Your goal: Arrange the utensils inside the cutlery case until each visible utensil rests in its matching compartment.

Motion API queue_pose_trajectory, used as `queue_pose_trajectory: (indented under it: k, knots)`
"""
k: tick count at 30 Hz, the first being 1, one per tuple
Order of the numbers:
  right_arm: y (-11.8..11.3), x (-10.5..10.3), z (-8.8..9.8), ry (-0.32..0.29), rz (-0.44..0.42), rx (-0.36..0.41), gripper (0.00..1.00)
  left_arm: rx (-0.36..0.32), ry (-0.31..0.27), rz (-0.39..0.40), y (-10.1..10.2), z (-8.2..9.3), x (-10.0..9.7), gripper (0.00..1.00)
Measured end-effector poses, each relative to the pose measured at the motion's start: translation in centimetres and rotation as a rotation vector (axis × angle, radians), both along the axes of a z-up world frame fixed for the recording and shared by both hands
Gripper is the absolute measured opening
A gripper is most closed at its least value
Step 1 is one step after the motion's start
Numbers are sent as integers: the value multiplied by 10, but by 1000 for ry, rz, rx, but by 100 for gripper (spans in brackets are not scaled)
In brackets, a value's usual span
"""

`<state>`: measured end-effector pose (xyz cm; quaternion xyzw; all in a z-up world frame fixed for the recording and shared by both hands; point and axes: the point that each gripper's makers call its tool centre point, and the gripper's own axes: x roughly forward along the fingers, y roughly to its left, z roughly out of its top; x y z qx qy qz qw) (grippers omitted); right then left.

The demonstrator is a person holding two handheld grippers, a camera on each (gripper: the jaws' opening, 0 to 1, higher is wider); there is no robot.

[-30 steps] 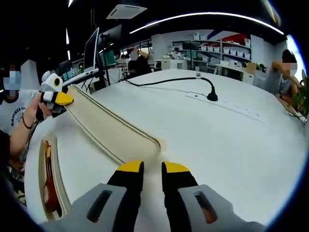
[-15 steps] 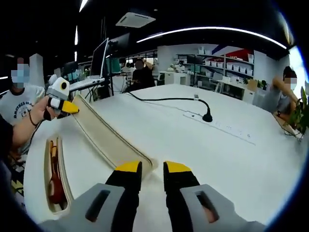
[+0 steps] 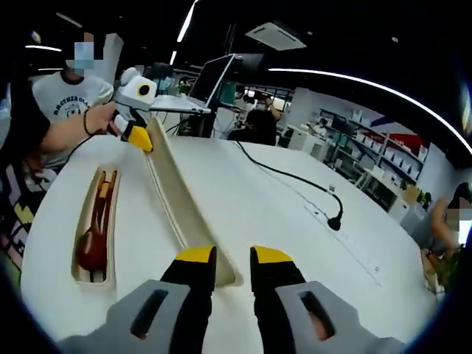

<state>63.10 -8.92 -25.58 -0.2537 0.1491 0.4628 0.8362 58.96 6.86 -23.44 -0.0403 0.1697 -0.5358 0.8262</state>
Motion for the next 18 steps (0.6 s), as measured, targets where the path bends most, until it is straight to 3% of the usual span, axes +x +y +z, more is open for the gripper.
queue_pose_trajectory:
  k: [8,18]
  knots:
    - [-2,-7,-11,15,64,-77,18,76,-84,-63,0,-3,-3,4]
    - [-9,-4,-32,49,86,-135,12,112,-107,-79,4,-11,0,4]
